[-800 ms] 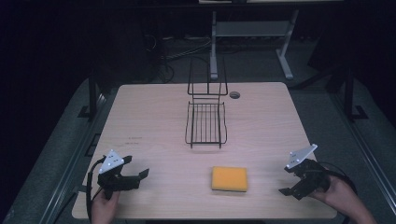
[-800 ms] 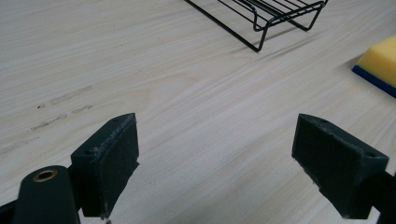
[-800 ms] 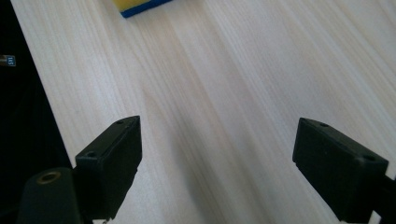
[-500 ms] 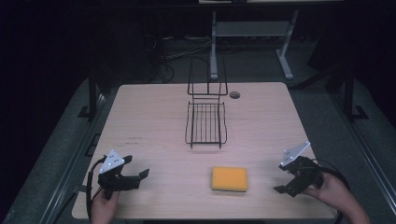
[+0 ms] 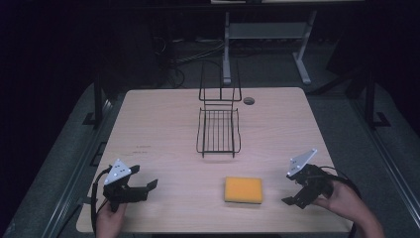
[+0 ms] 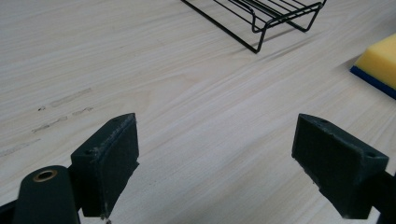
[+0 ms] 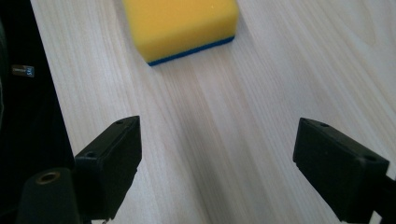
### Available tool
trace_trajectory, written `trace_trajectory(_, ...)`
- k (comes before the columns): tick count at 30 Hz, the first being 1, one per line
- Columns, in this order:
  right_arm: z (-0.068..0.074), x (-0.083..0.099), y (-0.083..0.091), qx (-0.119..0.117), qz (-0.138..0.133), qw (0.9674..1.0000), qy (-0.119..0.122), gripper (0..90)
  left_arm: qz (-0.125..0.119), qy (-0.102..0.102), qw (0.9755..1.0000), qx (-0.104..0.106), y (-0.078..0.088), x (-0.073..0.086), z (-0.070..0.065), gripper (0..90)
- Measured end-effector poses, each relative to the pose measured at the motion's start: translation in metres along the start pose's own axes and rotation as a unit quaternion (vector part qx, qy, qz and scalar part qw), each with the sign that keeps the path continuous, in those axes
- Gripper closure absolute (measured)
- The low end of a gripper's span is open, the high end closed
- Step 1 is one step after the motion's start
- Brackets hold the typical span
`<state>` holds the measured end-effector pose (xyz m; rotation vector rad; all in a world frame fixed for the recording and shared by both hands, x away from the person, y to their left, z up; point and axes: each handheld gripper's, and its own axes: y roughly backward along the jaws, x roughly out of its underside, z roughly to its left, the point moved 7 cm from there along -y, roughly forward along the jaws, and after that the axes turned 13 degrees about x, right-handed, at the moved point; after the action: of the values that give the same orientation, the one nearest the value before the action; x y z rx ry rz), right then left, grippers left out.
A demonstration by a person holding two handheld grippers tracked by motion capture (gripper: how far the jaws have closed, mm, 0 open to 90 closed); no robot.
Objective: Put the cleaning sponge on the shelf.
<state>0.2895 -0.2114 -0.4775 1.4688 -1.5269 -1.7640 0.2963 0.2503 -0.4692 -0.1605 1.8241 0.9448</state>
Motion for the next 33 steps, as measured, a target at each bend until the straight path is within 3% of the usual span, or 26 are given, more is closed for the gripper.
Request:
trace_trajectory(15,0.015,-0.036,-0.004,-0.014,-0.002,0.9988,0.047,15.2,0.000,-0.002,1.0000,0.002,0.000,-0.001,0.000,14.1)
trace_trajectory(33,0.023,-0.062,-0.019,-0.038,-0.004,0.9969,0.068,15.1,0.004,-0.002,1.0000,0.003,0.000,-0.001,0.000,14.1)
